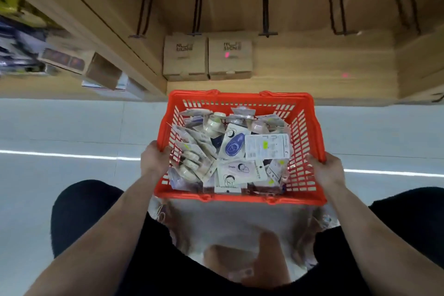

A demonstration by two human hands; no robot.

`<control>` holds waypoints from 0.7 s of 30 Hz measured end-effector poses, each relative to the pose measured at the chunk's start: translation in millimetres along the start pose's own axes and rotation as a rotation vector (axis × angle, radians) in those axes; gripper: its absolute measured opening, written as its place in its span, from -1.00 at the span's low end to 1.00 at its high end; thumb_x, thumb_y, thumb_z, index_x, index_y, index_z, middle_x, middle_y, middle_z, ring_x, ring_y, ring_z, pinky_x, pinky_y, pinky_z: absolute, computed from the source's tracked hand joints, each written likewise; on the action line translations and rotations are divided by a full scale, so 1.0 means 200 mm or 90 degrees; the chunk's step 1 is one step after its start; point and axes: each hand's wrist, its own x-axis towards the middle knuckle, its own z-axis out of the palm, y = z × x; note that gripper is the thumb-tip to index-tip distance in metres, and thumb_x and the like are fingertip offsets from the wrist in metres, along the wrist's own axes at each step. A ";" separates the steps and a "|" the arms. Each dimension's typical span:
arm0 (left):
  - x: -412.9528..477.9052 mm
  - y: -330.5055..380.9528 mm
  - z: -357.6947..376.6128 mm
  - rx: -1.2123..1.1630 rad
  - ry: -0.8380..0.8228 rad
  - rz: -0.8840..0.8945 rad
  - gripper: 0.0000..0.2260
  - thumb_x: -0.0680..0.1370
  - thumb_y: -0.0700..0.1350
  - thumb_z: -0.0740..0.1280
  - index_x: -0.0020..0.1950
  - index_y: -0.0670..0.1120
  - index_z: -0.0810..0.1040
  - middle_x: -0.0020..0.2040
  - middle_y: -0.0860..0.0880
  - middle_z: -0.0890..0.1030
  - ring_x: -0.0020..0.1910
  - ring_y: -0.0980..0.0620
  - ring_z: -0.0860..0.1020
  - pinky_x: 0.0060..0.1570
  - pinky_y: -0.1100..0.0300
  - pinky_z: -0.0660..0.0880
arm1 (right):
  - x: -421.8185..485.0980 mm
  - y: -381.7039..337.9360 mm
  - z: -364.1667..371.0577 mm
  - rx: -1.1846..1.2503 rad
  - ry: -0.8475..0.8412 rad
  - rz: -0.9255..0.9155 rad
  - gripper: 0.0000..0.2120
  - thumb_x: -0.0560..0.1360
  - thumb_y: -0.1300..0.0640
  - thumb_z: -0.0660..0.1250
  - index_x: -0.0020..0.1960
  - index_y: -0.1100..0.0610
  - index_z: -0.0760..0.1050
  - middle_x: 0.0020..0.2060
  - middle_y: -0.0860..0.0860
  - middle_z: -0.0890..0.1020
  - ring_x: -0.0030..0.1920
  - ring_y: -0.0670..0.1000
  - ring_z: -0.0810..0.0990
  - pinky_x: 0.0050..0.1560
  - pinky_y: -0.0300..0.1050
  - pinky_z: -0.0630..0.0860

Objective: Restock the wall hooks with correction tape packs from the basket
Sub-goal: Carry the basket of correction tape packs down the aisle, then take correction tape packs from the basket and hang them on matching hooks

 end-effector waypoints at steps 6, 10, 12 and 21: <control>0.24 -0.02 0.25 -0.063 0.032 0.016 -0.70 0.65 -0.09 0.29 0.27 -0.26 0.53 0.20 -0.29 0.64 0.14 -0.31 0.60 0.09 -0.04 0.50 | 0.24 0.07 0.18 0.009 0.041 -0.036 -0.60 0.61 -0.03 0.37 0.33 0.20 0.57 0.10 0.21 0.71 -0.01 0.26 0.70 0.19 0.22 0.61; 0.23 -0.07 0.36 -0.145 0.007 0.004 -0.70 0.64 -0.08 0.30 0.31 -0.22 0.52 0.22 -0.26 0.64 0.17 -0.29 0.60 0.18 -0.06 0.50 | 0.26 0.12 0.19 0.010 0.046 -0.042 -0.60 0.61 0.00 0.35 0.36 0.20 0.55 0.13 0.22 0.70 0.05 0.28 0.69 0.20 0.16 0.59; 0.22 -0.10 0.39 -0.181 -0.005 0.002 -0.69 0.62 -0.07 0.32 0.31 -0.18 0.53 0.21 -0.23 0.65 0.15 -0.26 0.61 0.21 -0.09 0.54 | 0.25 0.14 0.19 0.002 0.038 -0.048 -0.59 0.60 0.02 0.36 0.37 0.20 0.54 0.16 0.23 0.68 0.09 0.28 0.68 0.22 0.14 0.57; -0.03 -0.04 0.23 -0.171 0.091 0.157 -0.50 0.55 -0.01 0.41 0.44 -0.14 0.43 0.27 -0.17 0.63 0.24 -0.22 0.60 0.24 -0.04 0.50 | 0.02 -0.03 0.08 -0.134 0.127 -0.241 -0.49 0.53 0.05 0.42 0.42 0.21 0.46 0.29 0.25 0.59 0.27 0.30 0.58 0.25 0.14 0.50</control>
